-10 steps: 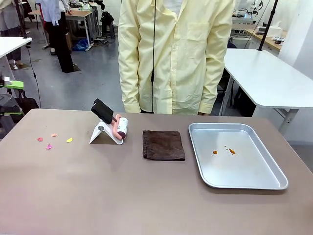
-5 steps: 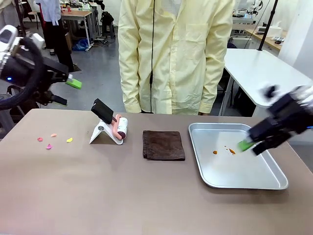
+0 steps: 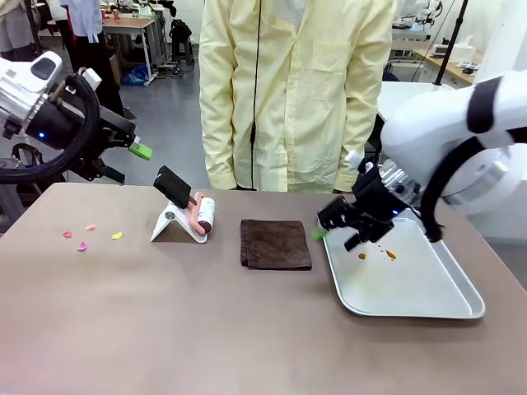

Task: Clean the surface of the table.
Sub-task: Hold the Lint Roller with your left hand and the towel with your right hand.

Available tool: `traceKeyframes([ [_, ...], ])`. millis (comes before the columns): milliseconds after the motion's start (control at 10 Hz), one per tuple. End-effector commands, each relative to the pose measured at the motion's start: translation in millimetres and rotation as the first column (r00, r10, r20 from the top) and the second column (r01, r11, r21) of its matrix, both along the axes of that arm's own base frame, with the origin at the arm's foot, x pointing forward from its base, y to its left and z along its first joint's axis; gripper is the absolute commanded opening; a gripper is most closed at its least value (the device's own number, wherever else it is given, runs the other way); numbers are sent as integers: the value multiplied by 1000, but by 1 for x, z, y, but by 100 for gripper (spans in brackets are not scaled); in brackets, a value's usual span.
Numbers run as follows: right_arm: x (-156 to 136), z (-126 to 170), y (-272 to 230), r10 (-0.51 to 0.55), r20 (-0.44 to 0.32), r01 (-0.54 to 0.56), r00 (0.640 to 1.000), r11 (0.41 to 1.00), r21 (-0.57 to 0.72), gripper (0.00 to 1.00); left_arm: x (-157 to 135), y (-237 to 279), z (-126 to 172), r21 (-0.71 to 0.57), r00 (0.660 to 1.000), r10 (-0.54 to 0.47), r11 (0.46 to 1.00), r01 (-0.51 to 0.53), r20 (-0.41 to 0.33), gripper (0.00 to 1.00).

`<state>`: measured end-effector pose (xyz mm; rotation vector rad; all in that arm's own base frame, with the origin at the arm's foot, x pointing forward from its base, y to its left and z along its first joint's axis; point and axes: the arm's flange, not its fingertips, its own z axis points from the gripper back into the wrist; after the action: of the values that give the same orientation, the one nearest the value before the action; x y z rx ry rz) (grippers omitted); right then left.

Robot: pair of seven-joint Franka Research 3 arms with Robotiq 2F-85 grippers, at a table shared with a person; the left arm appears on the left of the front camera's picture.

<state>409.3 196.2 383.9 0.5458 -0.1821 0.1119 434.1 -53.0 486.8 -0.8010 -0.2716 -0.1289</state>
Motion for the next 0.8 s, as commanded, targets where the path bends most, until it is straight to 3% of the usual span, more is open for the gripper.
traceKeyframes([
  [0,2,-15,23,-88,120,88,989,996,3,100,0,-1,1,23,1000,22,1000,-22,-19,100],
  [300,-1,-14,12,-101,130,102,986,995,-4,100,-5,-2,-4,28,998,54,998,-53,-42,100],
  [400,5,-10,19,-90,114,91,989,996,-11,100,1,-3,-2,6,1000,11,1000,-11,-10,100],
  [700,5,-10,19,-90,114,91,989,996,-11,100,1,-3,-2,6,1000,11,1000,-11,-10,100],
])
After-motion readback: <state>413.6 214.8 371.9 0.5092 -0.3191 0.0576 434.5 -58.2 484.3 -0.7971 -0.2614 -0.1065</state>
